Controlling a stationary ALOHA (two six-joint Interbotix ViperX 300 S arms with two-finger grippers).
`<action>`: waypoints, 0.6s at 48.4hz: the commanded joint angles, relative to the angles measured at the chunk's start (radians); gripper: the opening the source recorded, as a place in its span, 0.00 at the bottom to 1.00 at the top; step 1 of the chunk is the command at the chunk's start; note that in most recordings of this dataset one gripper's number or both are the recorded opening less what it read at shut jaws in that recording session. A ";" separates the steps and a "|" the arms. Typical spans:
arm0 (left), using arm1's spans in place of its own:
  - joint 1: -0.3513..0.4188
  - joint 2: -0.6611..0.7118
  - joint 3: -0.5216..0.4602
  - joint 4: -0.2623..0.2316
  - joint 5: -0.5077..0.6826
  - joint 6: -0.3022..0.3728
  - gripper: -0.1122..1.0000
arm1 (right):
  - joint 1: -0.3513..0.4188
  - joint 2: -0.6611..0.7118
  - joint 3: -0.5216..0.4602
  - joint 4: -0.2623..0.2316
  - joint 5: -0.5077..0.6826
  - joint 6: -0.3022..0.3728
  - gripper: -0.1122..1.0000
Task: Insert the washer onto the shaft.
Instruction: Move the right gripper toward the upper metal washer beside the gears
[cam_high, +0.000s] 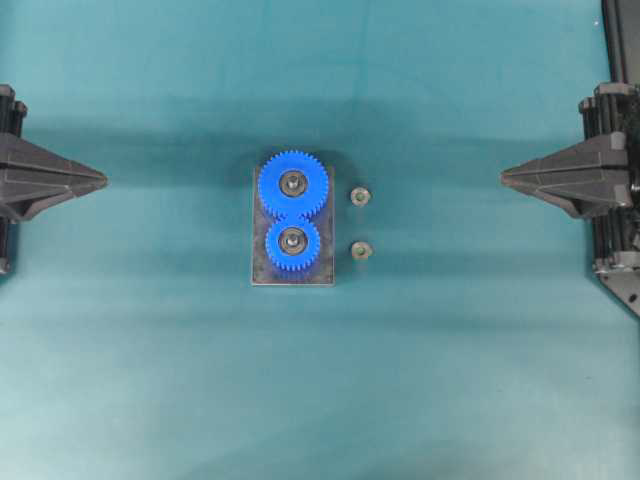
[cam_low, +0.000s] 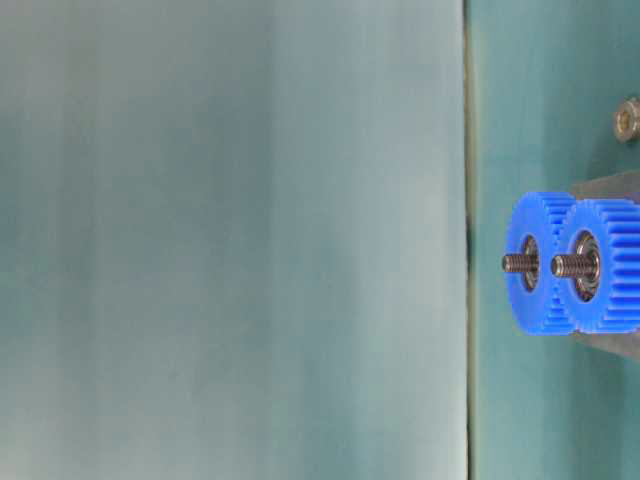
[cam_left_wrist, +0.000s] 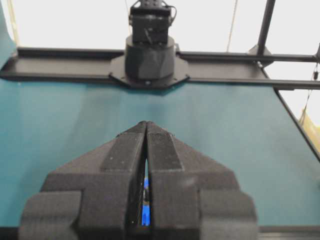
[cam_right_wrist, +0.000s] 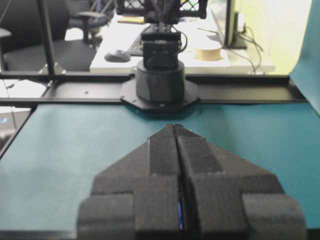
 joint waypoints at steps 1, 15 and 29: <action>-0.029 -0.008 -0.014 0.003 0.000 -0.086 0.10 | 0.002 0.006 -0.037 0.012 -0.002 0.008 0.11; -0.029 0.092 -0.110 0.014 0.164 -0.147 0.10 | -0.083 0.040 -0.120 0.091 0.439 0.031 0.11; -0.005 0.232 -0.209 0.015 0.359 -0.074 0.10 | -0.184 0.288 -0.158 0.063 0.558 0.029 0.11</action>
